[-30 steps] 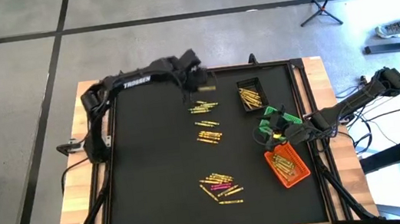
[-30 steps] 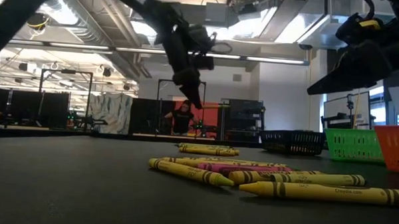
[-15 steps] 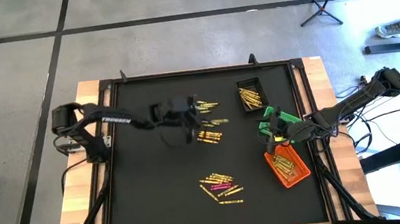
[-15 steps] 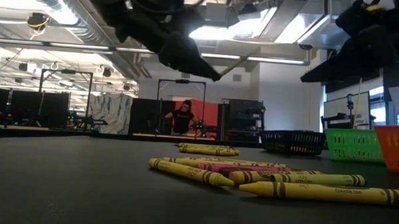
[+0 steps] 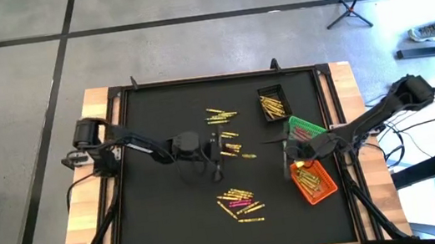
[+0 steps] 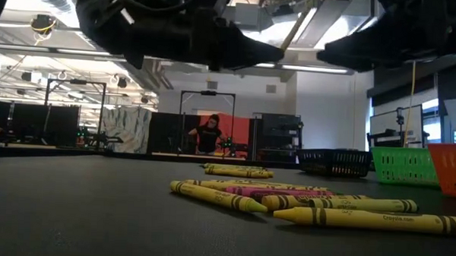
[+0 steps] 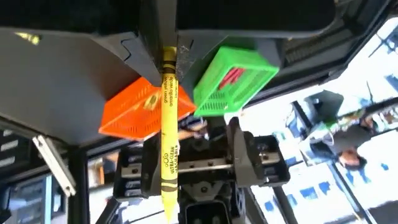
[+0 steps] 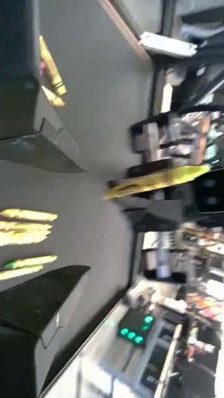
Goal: Sort crayons
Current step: Put the yellow crayon into the black basket
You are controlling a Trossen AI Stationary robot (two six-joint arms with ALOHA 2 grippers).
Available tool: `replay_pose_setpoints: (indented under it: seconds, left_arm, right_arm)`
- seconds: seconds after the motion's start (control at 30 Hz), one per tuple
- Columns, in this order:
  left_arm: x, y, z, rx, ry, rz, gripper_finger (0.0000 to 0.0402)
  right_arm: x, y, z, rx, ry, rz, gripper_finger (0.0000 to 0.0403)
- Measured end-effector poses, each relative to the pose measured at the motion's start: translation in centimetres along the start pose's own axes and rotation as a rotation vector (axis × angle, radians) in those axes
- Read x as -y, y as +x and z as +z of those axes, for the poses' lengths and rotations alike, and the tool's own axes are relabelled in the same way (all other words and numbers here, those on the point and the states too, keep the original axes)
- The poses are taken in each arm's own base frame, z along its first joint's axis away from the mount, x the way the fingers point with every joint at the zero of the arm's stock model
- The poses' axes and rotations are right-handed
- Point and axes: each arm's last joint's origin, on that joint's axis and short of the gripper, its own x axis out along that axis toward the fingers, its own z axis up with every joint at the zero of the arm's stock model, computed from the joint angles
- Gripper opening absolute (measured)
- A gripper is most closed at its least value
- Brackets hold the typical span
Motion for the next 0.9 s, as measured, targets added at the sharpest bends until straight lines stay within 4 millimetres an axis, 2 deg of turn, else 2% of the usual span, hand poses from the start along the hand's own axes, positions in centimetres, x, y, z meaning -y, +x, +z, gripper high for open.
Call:
replay_pose_setpoints:
  seconds: [0.2,0.37,0.6,0.83,0.9]
  left_arm:
    - [1.3,0.7,-0.6,0.061,0.003,0.03,0.0002]
    - [1.4,0.7,-0.7,0.062,0.003,0.043,0.0002]
    - [1.6,0.9,-0.2,0.082,0.007,0.019,0.0002]
    - [1.7,0.9,-0.3,0.073,0.014,0.008,0.0002]
    - [1.8,0.9,-0.4,0.067,0.008,0.006,0.0002]
  right_arm:
    - [-1.0,1.4,0.2,0.114,-0.028,0.071,0.0251]
    - [-1.9,3.0,0.8,0.124,-0.07,0.103,0.0221]
    - [-2.5,4.2,1.8,0.146,-0.129,0.095,0.0142]
    - [-2.5,4.3,1.8,0.141,-0.157,0.094,0.0032]
    - [-2.5,4.3,1.7,0.131,-0.163,0.087,0.0014]
